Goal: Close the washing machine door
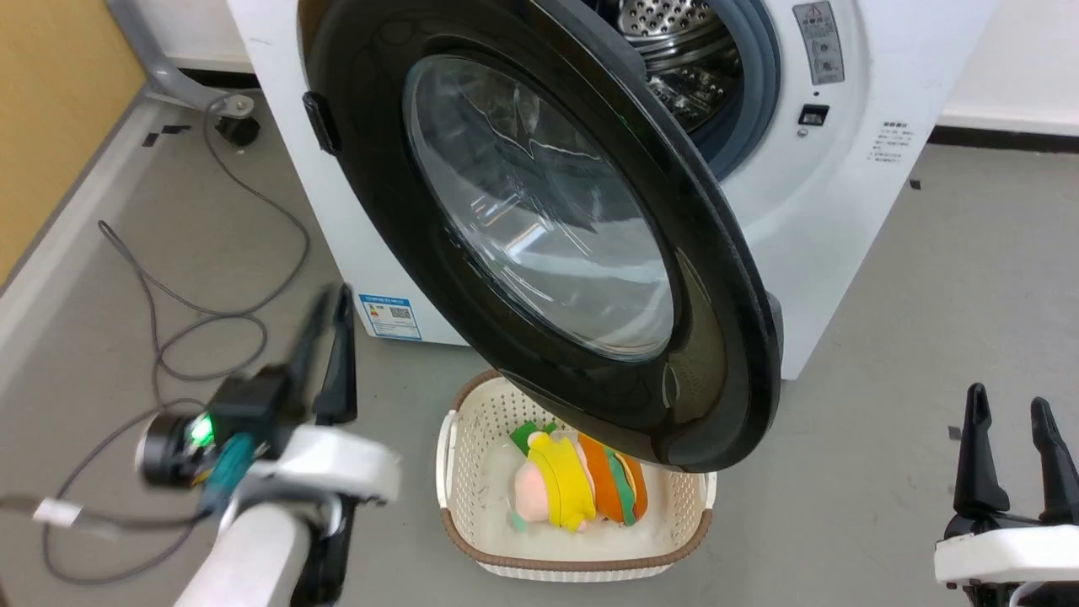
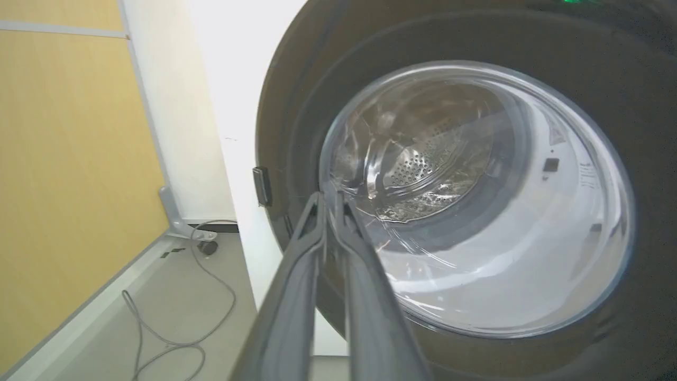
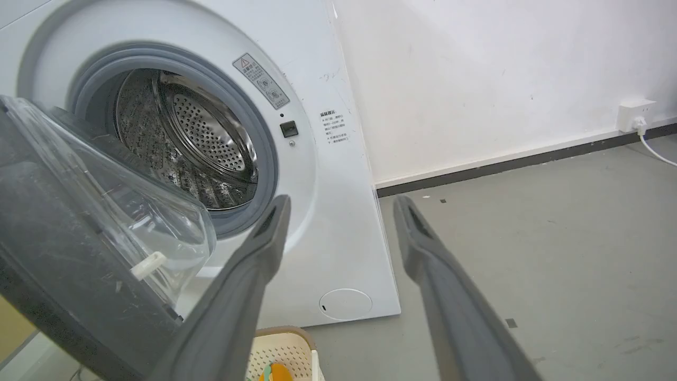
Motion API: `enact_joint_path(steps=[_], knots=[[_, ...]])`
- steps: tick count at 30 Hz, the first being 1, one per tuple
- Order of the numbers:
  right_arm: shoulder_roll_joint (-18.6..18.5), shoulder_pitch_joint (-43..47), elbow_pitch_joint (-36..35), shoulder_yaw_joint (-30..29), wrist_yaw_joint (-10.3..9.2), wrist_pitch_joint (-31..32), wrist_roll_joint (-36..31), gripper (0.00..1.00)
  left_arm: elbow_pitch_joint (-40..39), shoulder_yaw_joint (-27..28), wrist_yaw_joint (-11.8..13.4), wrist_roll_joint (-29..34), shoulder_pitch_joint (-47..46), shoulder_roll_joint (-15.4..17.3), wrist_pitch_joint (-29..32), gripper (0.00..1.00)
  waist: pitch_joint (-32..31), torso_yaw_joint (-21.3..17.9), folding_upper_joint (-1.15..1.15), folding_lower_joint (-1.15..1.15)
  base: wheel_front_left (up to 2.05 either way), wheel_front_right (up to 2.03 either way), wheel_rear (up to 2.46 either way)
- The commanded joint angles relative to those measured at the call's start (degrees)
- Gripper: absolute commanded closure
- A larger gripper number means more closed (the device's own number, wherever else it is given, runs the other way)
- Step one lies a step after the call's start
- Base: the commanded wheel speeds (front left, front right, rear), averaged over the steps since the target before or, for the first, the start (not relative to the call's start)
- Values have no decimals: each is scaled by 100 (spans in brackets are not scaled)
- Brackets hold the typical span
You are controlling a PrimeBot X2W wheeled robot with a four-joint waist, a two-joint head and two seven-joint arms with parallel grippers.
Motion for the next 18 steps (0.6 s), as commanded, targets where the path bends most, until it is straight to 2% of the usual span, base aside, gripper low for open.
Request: enact_joint_path(steps=[1, 10, 11, 12, 13, 18], knots=[[1, 70, -34, -7, 29, -26, -58, 0, -160, 166, 63, 63, 286, -59, -28, 0, -37, 32, 0, 0, 0, 0, 0], [1, 101, -304, 59, 29, -26, -374, 0, -849, 1290, 164, 786, 1671, -303, -29, 0, -201, 154, 0, 0, 0, 0, 0], [1, 92, -360, 71, 29, -26, -428, 53, -859, 1370, 160, 838, 1786, -359, -29, 0, -210, 170, 0, 0, 0, 0, 0], [1, 77, -415, 78, 29, -26, -477, 73, -866, 1443, 152, 886, 1883, -415, -29, 0, -215, 187, 0, 0, 0, 0, 0], [1, 58, -466, 87, 29, -26, -509, 100, -870, 1503, 128, 936, 1964, -469, -29, 0, -222, 207, 0, 0, 0, 0, 0], [1, -214, -925, 175, 29, -26, -619, 100, -843, 1721, -118, 1133, 2113, -691, -29, 0, -221, 286, 0, 0, 0, 0, 0]])
